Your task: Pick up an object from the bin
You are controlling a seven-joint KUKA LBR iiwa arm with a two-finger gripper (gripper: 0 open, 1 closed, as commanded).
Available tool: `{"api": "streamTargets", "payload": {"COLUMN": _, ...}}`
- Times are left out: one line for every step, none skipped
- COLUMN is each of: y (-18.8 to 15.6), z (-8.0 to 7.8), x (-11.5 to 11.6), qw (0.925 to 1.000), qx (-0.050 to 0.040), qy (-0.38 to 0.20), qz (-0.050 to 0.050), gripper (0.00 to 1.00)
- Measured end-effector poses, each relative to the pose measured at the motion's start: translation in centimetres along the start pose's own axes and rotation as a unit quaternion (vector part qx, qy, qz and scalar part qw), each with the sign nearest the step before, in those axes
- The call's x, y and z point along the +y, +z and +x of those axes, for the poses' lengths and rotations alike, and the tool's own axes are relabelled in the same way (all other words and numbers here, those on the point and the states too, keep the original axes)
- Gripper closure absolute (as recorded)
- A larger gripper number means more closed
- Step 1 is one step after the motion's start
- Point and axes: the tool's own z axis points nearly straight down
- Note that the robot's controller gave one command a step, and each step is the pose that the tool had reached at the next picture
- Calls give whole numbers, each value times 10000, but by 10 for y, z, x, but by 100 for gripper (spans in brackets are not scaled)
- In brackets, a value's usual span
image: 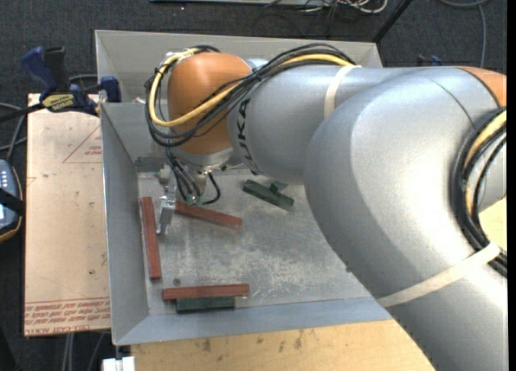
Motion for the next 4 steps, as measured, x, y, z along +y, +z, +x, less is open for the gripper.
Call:
{"api": "streamTargets", "payload": {"y": -2, "z": -2, "x": 0, "qw": 10000, "qx": -36, "qy": 8, "qz": -14, "gripper": 100}}
{"api": "streamTargets", "payload": {"y": 0, "z": 0, "x": 0, "qw": 10000, "qx": 2, "qy": 1, "qz": 0, "gripper": 0}}
{"api": "streamTargets", "payload": {"y": 0, "z": 0, "x": 0, "qw": 10000, "qx": 2, "qy": 2, "qz": 0, "gripper": 0}}
{"api": "streamTargets", "payload": {"y": -4, "z": -27, "x": -19, "qw": 9977, "qx": 7, "qy": -674, "qz": 22, "gripper": 100}}
